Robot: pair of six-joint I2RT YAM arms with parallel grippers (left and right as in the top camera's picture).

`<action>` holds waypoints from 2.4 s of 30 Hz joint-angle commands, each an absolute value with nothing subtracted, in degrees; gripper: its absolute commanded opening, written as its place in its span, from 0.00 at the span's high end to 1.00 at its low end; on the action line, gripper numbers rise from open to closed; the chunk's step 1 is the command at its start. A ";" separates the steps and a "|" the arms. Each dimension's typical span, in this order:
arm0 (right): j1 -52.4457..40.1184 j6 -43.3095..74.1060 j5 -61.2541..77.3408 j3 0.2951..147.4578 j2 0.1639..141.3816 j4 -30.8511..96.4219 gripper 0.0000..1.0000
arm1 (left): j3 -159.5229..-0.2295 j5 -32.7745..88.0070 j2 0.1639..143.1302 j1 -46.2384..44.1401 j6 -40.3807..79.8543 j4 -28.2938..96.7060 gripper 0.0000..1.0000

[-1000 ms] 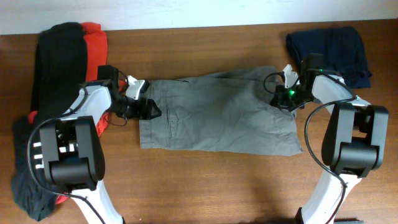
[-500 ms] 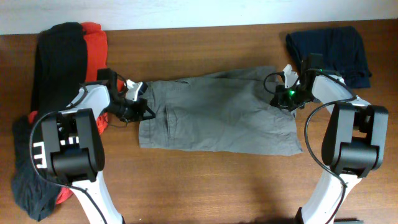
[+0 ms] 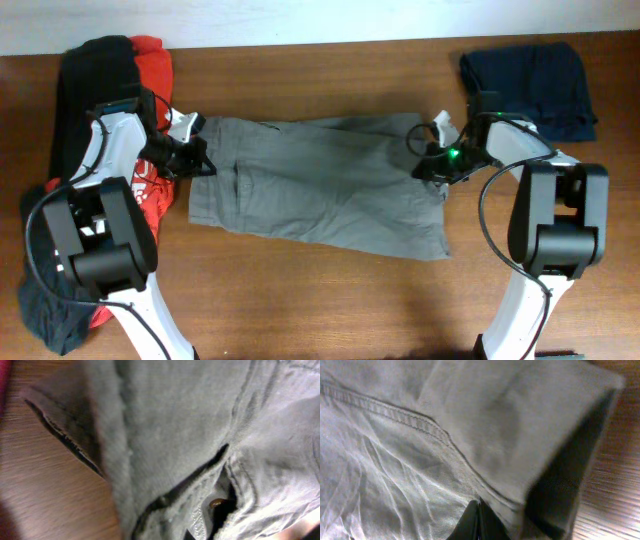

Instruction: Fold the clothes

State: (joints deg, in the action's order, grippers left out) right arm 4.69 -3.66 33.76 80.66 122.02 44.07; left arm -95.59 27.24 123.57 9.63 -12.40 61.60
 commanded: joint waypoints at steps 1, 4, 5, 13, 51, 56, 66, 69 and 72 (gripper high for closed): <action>1.54 -2.70 33.80 80.14 123.26 43.72 0.96 | -97.34 24.60 117.89 10.39 -12.51 61.76 0.99; 0.03 -0.58 33.43 80.14 123.26 41.74 0.96 | -97.34 24.84 116.25 8.78 -12.53 61.76 0.99; -0.19 0.40 32.99 80.14 123.26 41.12 0.96 | -97.34 24.82 115.77 7.70 -12.56 61.69 1.00; -0.60 3.51 28.56 80.14 123.26 39.51 0.96 | -97.34 25.89 115.24 -4.84 -13.32 57.78 1.00; -0.69 3.49 27.33 80.14 123.26 39.18 0.96 | -109.58 21.96 115.87 -29.91 -5.82 48.82 0.99; -0.71 3.49 27.33 80.14 123.28 39.20 0.96 | -109.58 21.58 117.45 -31.38 -5.74 48.36 0.99; -0.69 3.49 26.92 80.14 123.28 39.07 0.96 | -109.58 21.56 119.96 -31.83 -2.46 45.54 0.01; -0.69 3.49 27.00 80.16 123.26 38.52 0.96 | -109.58 21.54 120.03 -31.14 -2.09 44.10 0.01; -0.23 3.49 28.36 81.08 123.04 38.87 0.96 | -109.58 21.56 120.01 -29.91 -1.10 43.27 0.01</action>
